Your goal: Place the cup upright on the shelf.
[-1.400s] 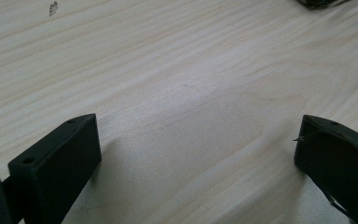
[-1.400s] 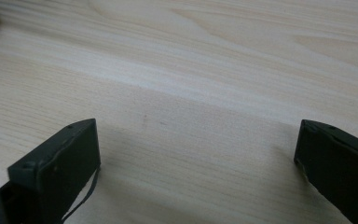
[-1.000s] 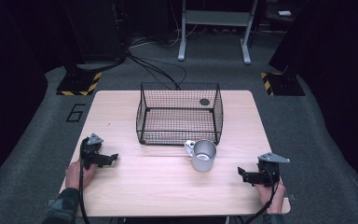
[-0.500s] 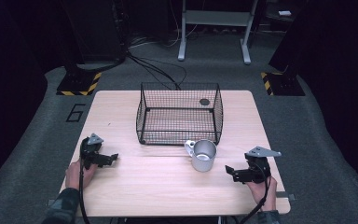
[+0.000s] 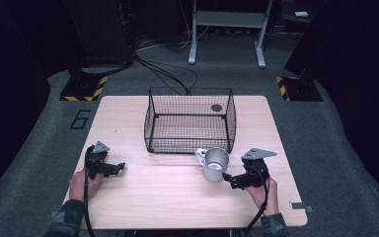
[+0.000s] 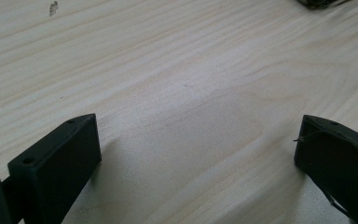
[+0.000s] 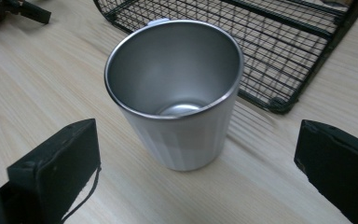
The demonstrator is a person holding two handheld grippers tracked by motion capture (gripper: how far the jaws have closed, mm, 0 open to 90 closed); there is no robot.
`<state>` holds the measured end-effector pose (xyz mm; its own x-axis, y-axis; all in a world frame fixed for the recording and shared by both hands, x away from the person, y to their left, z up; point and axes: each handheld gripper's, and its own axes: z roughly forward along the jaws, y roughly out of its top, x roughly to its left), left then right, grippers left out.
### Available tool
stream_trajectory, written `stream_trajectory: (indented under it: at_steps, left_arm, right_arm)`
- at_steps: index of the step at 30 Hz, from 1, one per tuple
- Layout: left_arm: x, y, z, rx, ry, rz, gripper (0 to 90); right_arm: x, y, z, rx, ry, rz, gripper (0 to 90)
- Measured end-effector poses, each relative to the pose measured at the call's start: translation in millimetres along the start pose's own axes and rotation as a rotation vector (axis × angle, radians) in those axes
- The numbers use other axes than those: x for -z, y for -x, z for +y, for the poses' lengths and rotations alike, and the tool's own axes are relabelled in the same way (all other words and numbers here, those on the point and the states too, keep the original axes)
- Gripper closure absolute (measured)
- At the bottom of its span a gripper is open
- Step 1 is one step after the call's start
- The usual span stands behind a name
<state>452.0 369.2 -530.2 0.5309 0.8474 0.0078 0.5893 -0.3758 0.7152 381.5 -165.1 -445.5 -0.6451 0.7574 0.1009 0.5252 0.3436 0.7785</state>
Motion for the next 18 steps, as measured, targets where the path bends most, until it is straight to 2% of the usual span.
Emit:
stream_trajectory:
  at_steps: [11, 18]
  left_arm:
    - [0.0, 0.0, 0.0, 0.001, 0.0, 0.0, 0.3]
    - [-0.1, 0.0, -0.1, 0.0, 0.002, 0.001, 0.3]
  right_arm:
    - [-22.7, -8.6, 15.5, 0.044, -0.031, 0.019, 0.0]
    - [-39.2, -11.2, 24.8, 0.05, -0.066, 0.018, 0.0]
